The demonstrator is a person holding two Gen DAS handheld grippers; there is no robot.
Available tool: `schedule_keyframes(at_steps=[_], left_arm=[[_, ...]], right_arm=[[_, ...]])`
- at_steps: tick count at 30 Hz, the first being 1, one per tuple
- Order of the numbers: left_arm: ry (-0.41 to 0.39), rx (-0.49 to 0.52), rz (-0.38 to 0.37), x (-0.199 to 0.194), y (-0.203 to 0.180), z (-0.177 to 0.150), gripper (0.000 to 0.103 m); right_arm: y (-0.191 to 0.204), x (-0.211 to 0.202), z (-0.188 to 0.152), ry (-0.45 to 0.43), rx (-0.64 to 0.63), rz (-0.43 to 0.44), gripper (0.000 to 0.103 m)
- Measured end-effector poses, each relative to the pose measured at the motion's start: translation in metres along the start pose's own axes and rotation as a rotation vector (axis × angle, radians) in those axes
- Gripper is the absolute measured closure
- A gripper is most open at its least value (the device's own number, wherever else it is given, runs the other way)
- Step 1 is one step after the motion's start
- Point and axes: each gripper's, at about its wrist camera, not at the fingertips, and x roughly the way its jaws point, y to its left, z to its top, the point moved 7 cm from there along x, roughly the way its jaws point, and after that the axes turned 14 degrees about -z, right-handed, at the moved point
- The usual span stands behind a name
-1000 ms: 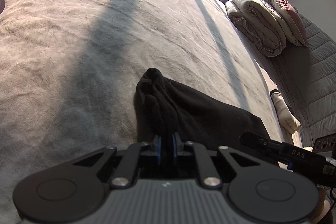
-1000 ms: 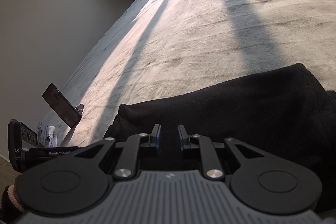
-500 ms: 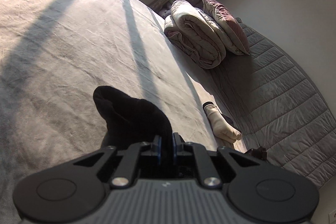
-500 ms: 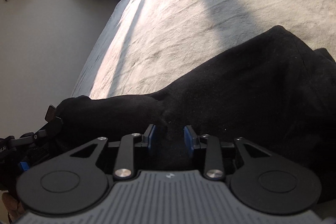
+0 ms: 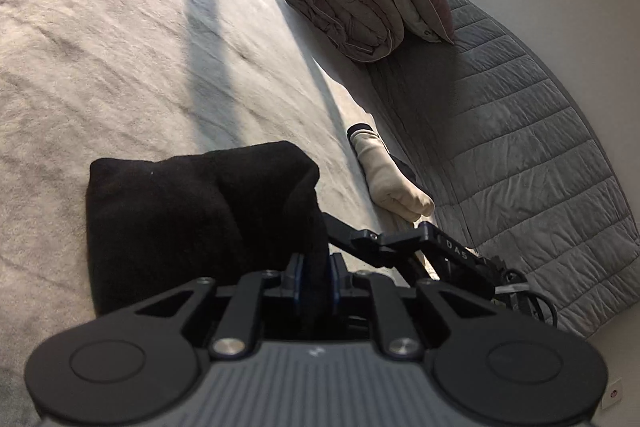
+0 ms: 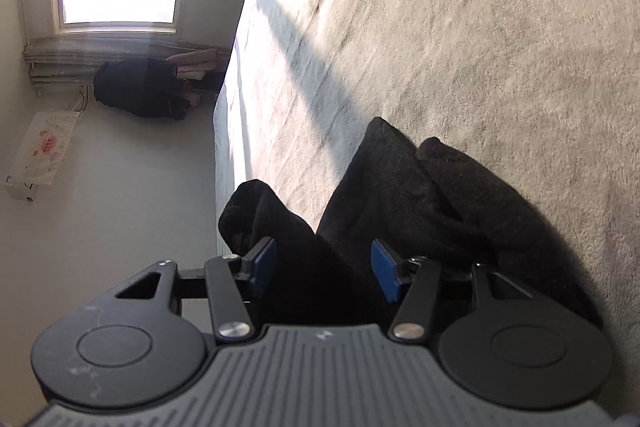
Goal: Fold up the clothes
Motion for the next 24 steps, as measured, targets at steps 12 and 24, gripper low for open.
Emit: schedule_keyframes(at_steps=[12, 24], left_arm=[[-0.079, 0.111, 0.092, -0.04, -0.006, 0.014, 0.073], [-0.134, 0.258, 0.381, -0.056, 0.031, 0.014, 0.076]], right_arm=[[0.005, -0.006, -0.005, 0.012, -0.025, -0.03, 0.043], [0.031, 0.005, -0.023, -0.118, -0.324, -0.128, 0.087]])
